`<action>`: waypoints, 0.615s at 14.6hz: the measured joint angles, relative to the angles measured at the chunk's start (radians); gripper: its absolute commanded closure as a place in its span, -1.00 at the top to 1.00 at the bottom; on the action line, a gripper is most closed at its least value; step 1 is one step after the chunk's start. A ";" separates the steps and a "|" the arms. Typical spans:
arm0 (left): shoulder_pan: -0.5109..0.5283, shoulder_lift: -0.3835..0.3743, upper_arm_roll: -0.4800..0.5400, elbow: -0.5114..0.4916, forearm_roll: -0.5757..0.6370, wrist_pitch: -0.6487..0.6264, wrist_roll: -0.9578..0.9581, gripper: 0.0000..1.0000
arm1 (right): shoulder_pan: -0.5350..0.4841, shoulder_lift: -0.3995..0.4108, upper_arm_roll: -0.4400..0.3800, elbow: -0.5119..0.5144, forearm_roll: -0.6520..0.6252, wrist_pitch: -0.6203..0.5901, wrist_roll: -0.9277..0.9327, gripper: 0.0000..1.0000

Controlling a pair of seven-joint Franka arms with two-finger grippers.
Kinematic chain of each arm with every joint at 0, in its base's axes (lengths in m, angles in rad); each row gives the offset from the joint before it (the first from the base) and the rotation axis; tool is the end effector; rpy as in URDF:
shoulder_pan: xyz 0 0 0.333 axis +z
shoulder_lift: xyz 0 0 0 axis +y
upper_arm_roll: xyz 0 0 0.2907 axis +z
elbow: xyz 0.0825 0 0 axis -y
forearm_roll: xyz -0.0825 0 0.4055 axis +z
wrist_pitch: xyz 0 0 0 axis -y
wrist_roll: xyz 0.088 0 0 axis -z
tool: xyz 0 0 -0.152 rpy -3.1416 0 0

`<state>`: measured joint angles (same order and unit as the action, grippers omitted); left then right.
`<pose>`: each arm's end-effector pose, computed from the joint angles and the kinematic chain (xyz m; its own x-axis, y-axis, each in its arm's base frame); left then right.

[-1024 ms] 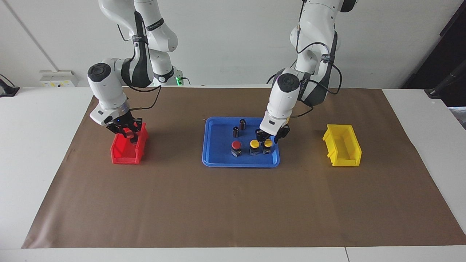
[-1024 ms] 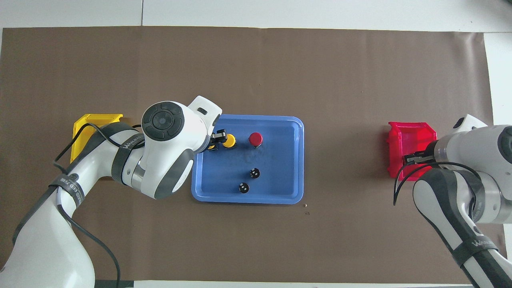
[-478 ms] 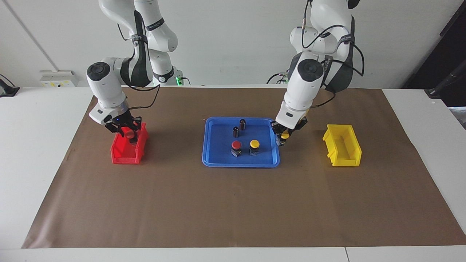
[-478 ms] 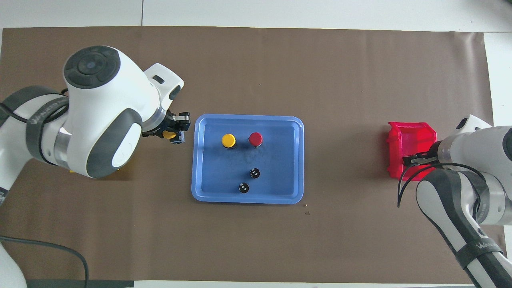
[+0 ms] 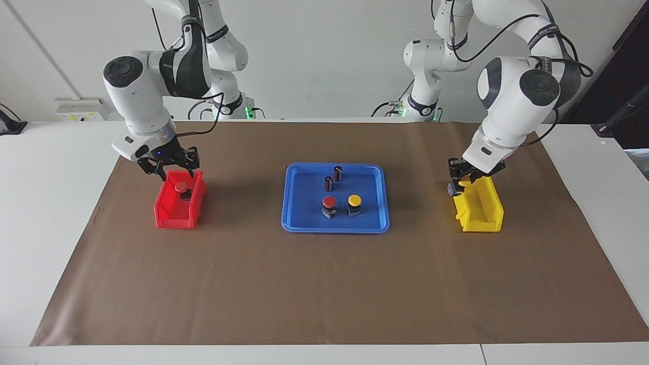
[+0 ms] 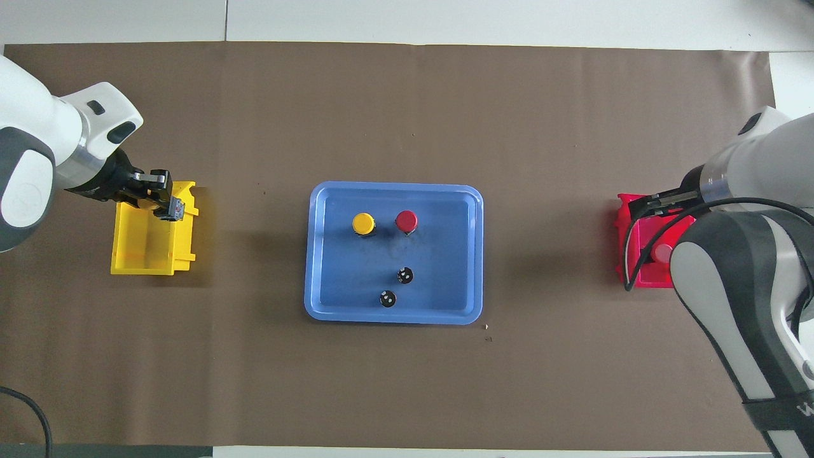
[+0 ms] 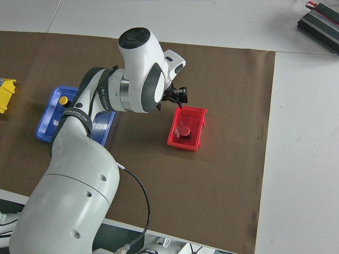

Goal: Sort red and yellow buttons by color
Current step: 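Carry the yellow button into the yellow bin with the left gripper, then grasp the second red button with the right gripper while the left gripper releases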

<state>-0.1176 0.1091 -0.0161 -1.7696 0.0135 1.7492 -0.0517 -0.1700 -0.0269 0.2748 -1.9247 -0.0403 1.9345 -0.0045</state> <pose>0.5877 -0.0770 0.4066 0.9882 -0.0833 -0.1284 -0.0863 -0.9961 -0.0178 0.5760 0.0567 0.4246 0.9917 0.1234 0.0351 0.1218 -0.9915 0.0456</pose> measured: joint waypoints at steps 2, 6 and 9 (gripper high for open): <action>0.055 -0.005 0.001 -0.036 0.018 0.037 0.035 -0.96 | 0.143 0.066 0.006 0.100 0.000 -0.002 0.243 0.63; 0.097 -0.054 0.000 -0.213 0.034 0.207 0.050 -0.96 | 0.410 0.293 0.009 0.307 -0.074 0.019 0.630 0.63; 0.102 -0.082 -0.001 -0.316 0.035 0.282 0.056 -0.93 | 0.517 0.484 0.005 0.429 -0.165 0.066 0.778 0.63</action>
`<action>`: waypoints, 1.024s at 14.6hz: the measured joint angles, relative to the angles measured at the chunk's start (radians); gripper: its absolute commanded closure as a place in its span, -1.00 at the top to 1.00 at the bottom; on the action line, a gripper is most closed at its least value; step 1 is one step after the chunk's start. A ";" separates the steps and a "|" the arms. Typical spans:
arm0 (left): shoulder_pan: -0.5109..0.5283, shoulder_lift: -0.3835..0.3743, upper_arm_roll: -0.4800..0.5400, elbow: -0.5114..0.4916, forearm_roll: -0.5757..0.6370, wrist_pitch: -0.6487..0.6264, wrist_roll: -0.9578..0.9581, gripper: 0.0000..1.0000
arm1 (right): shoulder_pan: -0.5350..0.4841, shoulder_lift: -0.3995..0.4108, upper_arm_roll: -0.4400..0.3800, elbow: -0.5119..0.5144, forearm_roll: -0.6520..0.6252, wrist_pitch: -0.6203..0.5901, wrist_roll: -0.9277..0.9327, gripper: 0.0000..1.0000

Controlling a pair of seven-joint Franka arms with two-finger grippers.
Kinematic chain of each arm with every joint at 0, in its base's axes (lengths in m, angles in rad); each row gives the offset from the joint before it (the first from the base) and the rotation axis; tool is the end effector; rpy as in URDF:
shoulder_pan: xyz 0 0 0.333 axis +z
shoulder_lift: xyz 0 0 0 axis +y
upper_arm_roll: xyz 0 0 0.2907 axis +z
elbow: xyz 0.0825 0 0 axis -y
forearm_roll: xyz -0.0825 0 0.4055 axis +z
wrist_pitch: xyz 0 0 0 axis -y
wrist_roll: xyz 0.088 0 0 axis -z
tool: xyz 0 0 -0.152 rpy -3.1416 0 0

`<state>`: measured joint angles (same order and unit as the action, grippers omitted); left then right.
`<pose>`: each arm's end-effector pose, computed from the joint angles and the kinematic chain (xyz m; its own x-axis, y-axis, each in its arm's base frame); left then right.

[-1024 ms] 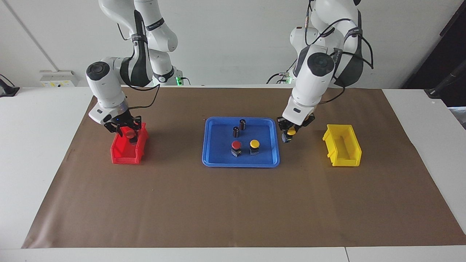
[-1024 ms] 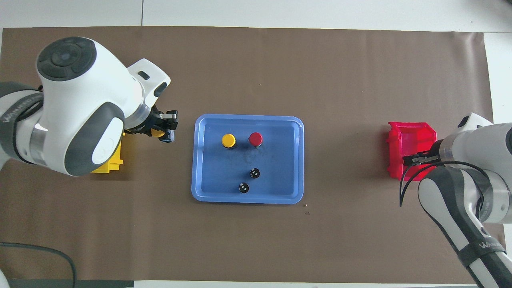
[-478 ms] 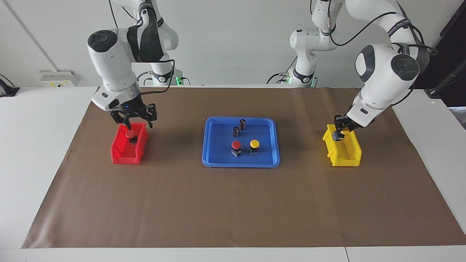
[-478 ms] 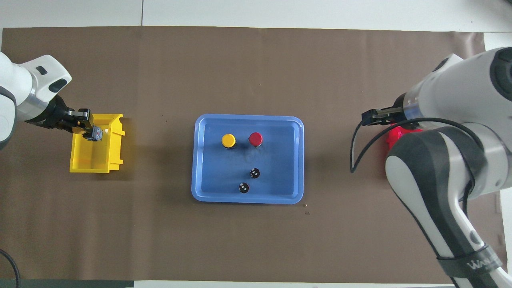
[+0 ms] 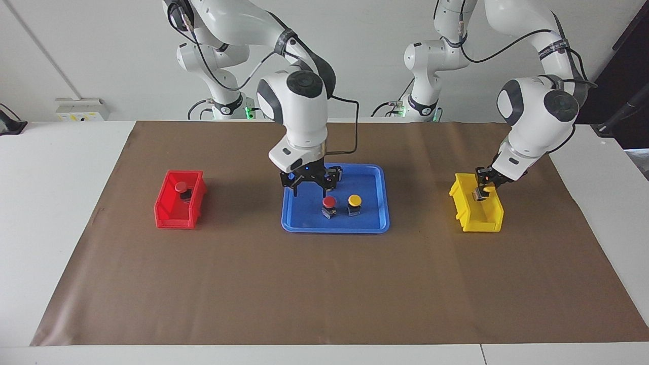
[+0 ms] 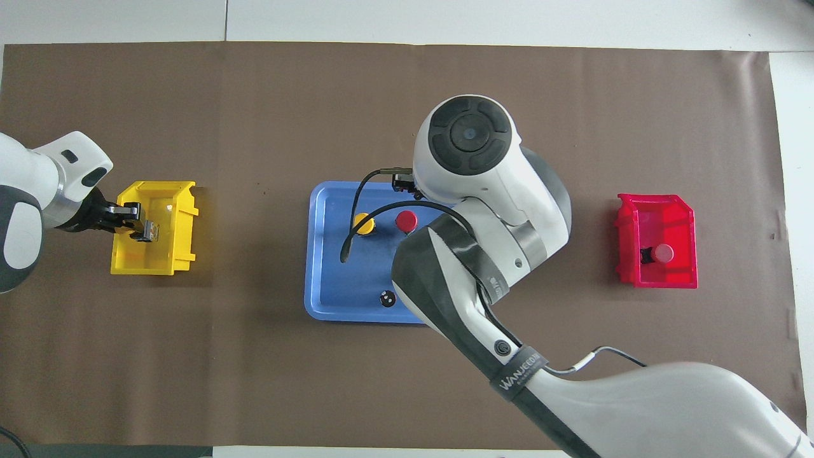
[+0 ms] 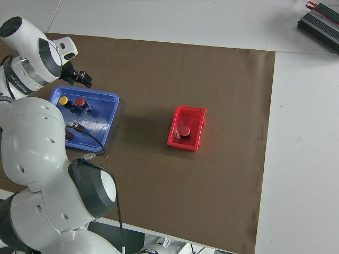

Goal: Sort red and yellow buttons by color
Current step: 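Grasp the second red button with the right gripper while the left gripper releases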

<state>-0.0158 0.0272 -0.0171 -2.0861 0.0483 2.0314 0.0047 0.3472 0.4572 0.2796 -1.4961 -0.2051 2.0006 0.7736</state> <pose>0.5554 -0.0136 0.3241 0.9949 -0.0589 -0.0824 -0.0624 -0.9972 -0.0405 0.5948 0.3793 0.3452 0.9907 -0.0979 0.0947 -0.0987 -0.9951 0.0046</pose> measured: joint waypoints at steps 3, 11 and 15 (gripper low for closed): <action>0.000 -0.002 -0.003 -0.079 0.000 0.096 0.000 -0.89 | 0.035 0.080 -0.001 0.027 -0.043 0.049 0.060 0.63; 0.000 -0.001 -0.003 -0.132 0.001 0.172 0.004 0.13 | 0.053 0.085 -0.001 -0.044 -0.045 0.062 0.063 0.54; 0.000 -0.002 -0.003 -0.083 0.001 0.122 0.007 0.93 | 0.053 0.074 -0.001 -0.062 -0.045 0.062 0.063 0.35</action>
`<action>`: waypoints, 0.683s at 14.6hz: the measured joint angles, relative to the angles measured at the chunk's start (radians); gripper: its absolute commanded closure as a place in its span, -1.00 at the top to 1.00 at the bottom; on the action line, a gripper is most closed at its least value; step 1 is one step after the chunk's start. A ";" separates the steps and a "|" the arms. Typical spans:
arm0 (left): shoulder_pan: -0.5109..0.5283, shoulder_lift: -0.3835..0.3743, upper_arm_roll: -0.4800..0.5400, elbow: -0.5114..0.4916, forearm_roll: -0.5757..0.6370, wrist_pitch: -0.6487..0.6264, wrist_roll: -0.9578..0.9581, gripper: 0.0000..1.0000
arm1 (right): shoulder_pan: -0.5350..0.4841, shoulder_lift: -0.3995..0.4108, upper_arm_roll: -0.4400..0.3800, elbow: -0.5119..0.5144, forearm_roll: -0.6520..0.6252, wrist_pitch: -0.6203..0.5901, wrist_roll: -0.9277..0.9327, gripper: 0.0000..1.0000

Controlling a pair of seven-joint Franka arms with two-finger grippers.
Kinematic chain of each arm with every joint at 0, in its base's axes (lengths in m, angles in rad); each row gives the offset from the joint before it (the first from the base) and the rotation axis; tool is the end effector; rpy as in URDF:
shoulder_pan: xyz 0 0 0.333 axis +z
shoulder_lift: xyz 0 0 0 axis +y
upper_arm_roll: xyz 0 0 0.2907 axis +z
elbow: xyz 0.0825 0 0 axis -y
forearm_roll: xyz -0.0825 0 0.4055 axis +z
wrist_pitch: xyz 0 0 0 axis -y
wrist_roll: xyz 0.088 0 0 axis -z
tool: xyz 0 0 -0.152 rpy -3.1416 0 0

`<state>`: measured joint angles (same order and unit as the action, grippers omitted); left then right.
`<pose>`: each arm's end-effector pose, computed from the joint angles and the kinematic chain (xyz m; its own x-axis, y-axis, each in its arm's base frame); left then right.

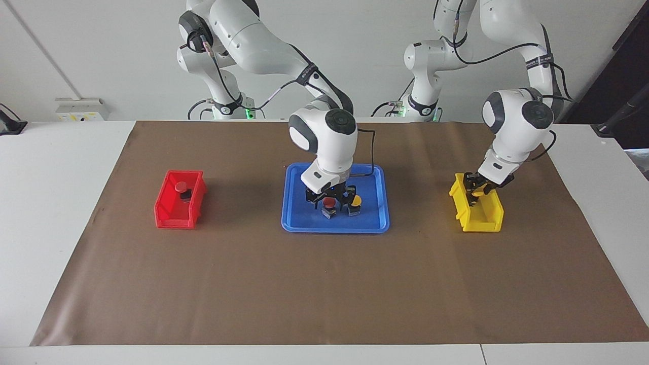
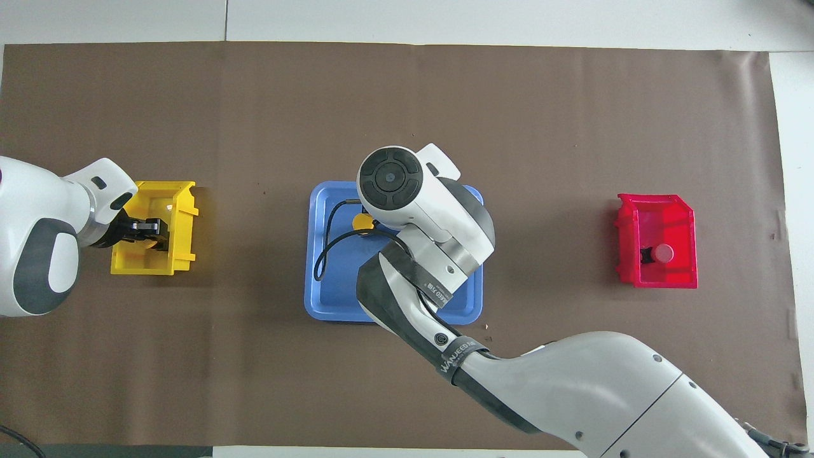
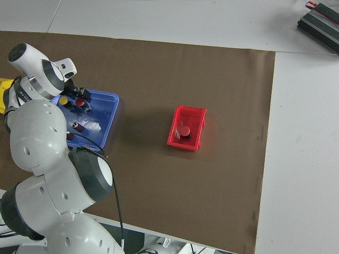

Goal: Sort red and yellow buttons by color
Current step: 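Grasp the second red button with the right gripper while the left gripper releases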

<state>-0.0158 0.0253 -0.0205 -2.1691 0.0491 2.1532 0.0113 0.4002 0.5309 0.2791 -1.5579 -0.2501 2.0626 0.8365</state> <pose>0.5487 -0.0161 0.2963 0.9963 -0.0745 -0.0421 -0.0761 -0.9963 -0.0388 0.5674 0.4068 0.2704 0.9958 -0.0729 0.0556 -0.0761 -0.9954 0.0576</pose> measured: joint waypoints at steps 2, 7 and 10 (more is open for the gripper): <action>-0.002 -0.001 -0.003 0.101 0.000 -0.115 0.028 1.00 | 0.002 -0.004 0.001 -0.006 0.000 0.000 0.001 0.30; -0.021 -0.035 -0.028 0.444 0.000 -0.471 0.055 1.00 | 0.009 -0.011 -0.001 -0.022 0.000 0.000 0.018 -0.39; -0.060 -0.053 -0.035 0.570 -0.005 -0.575 0.030 1.00 | -0.010 -0.017 -0.004 -0.009 0.000 -0.018 0.018 -0.47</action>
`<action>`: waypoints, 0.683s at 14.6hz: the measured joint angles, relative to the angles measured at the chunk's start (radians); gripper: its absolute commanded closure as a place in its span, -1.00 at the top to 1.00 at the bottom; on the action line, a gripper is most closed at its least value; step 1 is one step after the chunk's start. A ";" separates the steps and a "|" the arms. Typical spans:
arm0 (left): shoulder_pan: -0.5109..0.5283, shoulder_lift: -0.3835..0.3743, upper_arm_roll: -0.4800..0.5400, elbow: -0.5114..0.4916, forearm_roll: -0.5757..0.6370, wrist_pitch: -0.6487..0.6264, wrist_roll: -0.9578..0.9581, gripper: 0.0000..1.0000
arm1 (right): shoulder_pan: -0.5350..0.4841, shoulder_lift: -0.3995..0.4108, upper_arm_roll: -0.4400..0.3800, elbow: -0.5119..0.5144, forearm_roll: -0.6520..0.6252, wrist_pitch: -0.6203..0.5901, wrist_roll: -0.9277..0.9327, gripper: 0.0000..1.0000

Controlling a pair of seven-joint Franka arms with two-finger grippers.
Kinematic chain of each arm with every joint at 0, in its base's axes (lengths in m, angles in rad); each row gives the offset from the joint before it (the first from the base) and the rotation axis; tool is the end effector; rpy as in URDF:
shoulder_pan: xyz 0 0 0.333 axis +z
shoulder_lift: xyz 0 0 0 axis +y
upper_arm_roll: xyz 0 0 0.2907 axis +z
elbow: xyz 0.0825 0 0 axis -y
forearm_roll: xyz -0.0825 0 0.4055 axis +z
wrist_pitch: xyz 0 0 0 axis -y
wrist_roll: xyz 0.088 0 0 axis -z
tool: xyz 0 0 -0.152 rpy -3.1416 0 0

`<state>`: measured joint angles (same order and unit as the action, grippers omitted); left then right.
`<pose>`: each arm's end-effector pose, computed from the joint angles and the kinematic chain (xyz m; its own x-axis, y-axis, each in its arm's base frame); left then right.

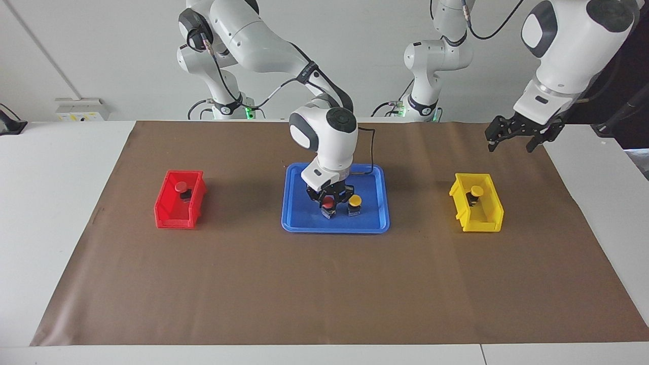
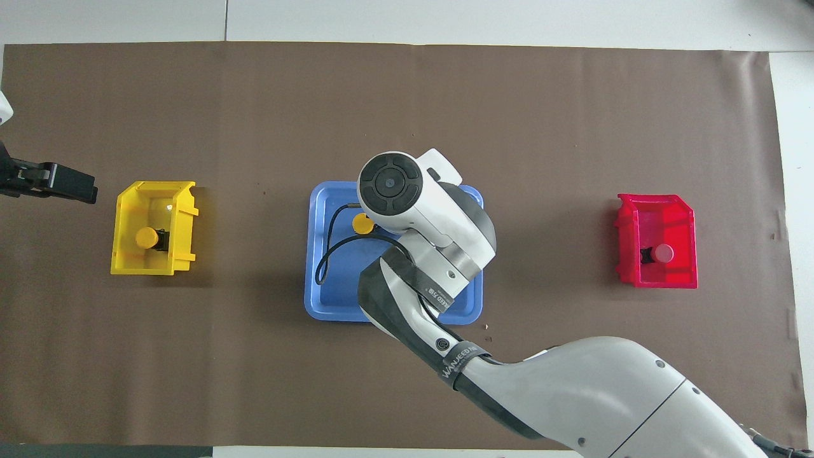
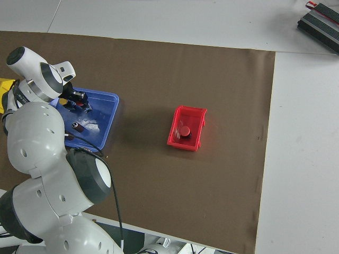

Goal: Sort red and yellow buttons by color
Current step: 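Grasp the second red button with the right gripper while the left gripper releases, then carry the red button to the red bin while the left gripper reaches the tray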

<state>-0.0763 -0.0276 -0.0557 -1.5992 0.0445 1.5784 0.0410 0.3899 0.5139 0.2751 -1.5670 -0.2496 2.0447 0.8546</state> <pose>0.5649 -0.0686 0.5568 0.9850 -0.1724 0.0049 -0.1720 -0.9840 -0.0463 0.5696 0.3963 0.2757 0.9931 -0.1044 0.0538 -0.1080 -0.9917 0.0694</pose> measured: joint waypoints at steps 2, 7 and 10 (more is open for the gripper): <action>-0.051 0.000 -0.007 -0.060 -0.020 0.101 -0.103 1.00 | -0.042 -0.013 -0.001 0.055 0.022 -0.071 -0.026 -0.47; -0.339 0.120 -0.021 -0.271 -0.029 0.402 -0.473 1.00 | -0.307 -0.171 -0.005 0.145 0.117 -0.363 -0.438 -0.46; -0.442 0.237 -0.021 -0.264 -0.029 0.512 -0.648 1.00 | -0.501 -0.284 -0.006 0.033 0.127 -0.407 -0.712 -0.46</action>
<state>-0.5187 0.2096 -0.0772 -1.8637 0.0151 2.0899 -0.6073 -0.1115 0.2296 0.2689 -1.5343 -0.1222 1.6375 0.1423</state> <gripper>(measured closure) 0.000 0.590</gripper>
